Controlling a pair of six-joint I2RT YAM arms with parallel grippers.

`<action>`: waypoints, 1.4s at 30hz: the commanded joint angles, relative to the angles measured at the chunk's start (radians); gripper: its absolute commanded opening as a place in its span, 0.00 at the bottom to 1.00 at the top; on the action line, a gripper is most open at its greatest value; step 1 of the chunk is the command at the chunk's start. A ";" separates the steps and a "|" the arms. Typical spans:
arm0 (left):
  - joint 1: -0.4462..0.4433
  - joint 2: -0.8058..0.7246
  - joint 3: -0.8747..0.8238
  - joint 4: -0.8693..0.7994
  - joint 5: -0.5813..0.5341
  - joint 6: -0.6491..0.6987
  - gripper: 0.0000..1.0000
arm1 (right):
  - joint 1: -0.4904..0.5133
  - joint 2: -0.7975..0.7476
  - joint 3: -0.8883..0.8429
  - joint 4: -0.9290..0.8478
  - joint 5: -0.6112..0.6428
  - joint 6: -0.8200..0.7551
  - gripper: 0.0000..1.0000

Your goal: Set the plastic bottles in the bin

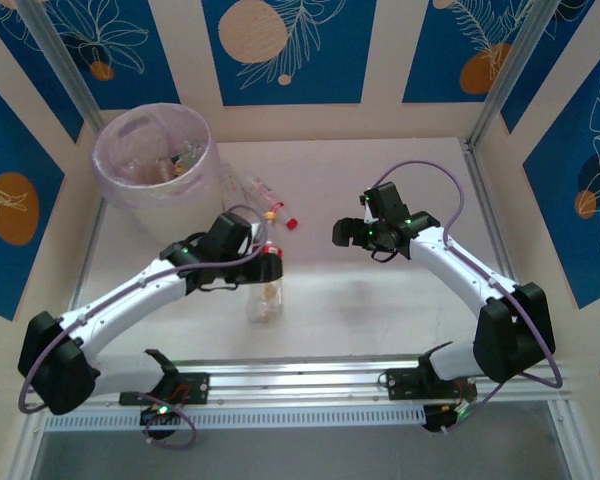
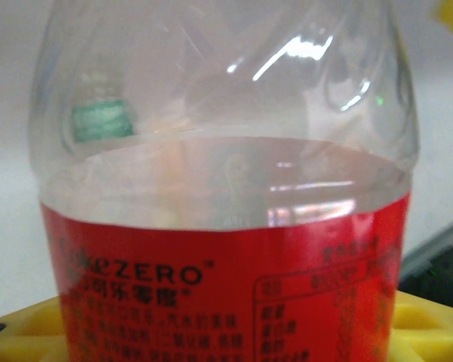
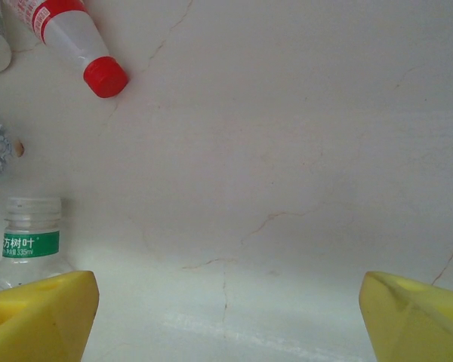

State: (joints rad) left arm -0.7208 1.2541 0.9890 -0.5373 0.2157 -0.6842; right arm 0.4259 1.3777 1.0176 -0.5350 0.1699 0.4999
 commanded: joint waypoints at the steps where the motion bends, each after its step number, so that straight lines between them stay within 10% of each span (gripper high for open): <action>1: -0.012 0.020 0.148 0.039 0.132 0.132 0.59 | -0.002 -0.028 -0.025 0.000 0.017 0.013 0.90; 8: 0.035 0.176 0.673 -0.217 0.037 0.424 0.50 | -0.032 -0.089 -0.069 -0.009 0.019 0.020 0.90; 17: 0.412 0.385 1.177 -0.331 -0.010 0.546 0.22 | -0.057 -0.198 -0.119 -0.059 0.036 0.019 0.90; 29: 0.719 0.441 1.116 -0.164 -0.121 0.663 0.00 | -0.112 -0.300 -0.194 -0.079 0.028 0.024 0.90; 42: 0.811 0.418 0.772 0.054 0.081 0.750 0.00 | -0.142 -0.287 -0.198 -0.063 0.008 0.014 0.90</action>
State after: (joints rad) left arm 0.0559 1.7088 1.8114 -0.5816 0.2035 0.0479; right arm 0.2943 1.0943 0.8352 -0.5949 0.1944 0.5144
